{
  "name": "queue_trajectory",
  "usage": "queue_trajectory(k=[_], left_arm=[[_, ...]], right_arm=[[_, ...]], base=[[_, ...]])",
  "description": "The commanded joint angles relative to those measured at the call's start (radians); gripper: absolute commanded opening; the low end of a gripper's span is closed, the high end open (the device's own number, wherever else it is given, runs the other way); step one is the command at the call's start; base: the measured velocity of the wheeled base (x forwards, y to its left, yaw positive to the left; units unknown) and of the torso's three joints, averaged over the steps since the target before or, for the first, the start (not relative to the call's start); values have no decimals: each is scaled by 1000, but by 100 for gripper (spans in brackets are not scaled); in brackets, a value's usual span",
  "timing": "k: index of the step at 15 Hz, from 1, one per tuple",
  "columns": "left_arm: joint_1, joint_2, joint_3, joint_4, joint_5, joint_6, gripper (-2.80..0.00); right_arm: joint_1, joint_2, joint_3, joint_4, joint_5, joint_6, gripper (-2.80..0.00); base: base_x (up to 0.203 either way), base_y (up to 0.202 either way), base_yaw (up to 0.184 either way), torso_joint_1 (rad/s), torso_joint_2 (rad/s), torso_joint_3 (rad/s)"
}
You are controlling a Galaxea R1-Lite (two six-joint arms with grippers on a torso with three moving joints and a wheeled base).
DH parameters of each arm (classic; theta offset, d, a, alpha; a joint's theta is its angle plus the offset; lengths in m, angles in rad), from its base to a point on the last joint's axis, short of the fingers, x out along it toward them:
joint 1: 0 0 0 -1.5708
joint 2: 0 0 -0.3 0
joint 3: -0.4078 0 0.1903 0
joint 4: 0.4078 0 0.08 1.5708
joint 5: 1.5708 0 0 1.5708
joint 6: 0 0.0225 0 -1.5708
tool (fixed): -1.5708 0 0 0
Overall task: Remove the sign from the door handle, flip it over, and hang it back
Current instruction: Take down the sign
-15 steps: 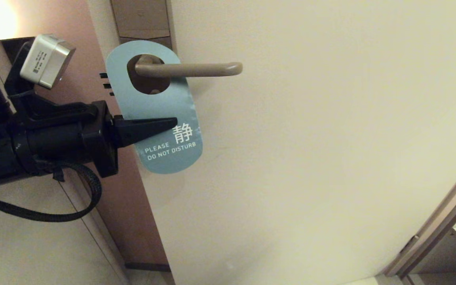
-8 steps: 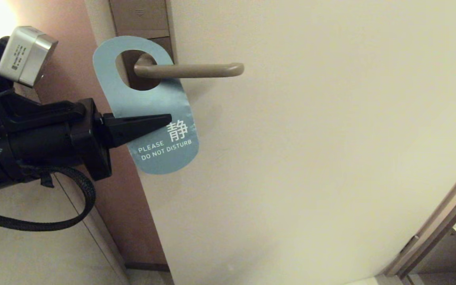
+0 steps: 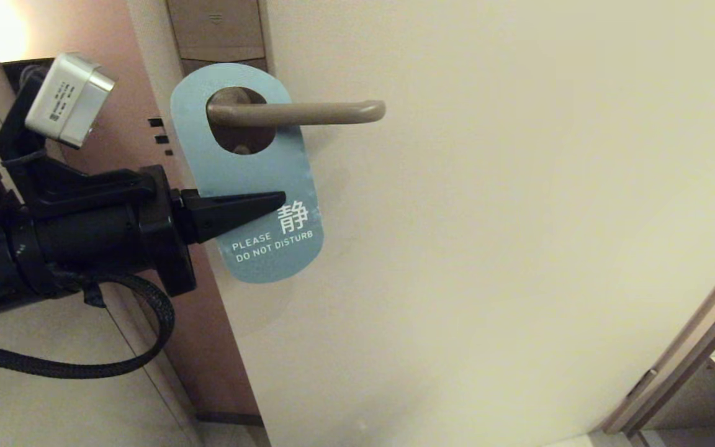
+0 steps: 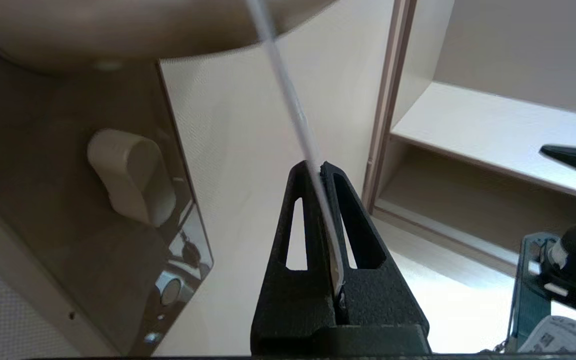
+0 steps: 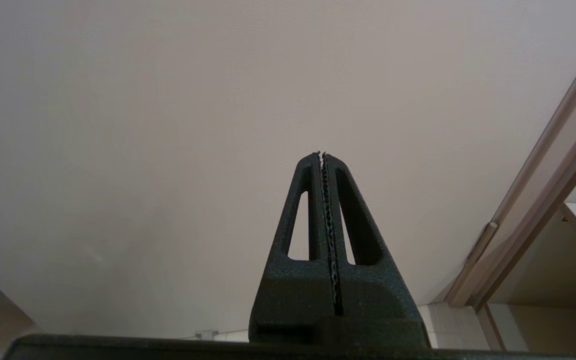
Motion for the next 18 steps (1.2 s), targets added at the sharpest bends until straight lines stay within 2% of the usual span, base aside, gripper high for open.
queue_trajectory(k=[1, 6, 10, 16, 18], left_arm=[[-4, 6, -5, 6, 20, 16, -280], [-15, 5, -26, 34, 48, 23, -280], [-108, 3, -28, 36, 175, 23, -280], [-167, 0, -54, 66, 291, 28, -280], [-186, 4, -54, 67, 319, 55, -280]], right_arm=[[1, 0, 0, 0, 0, 0, -280], [0, 0, 0, 0, 0, 0, -280], [1, 0, 0, 0, 0, 0, -280], [-1, 0, 0, 0, 0, 0, -280], [1, 0, 0, 0, 0, 0, -280]], base=[[0, 0, 0, 0, 0, 0], [0, 0, 0, 0, 0, 0], [0, 0, 0, 0, 0, 0], [0, 0, 0, 0, 0, 0], [0, 0, 0, 0, 0, 0]])
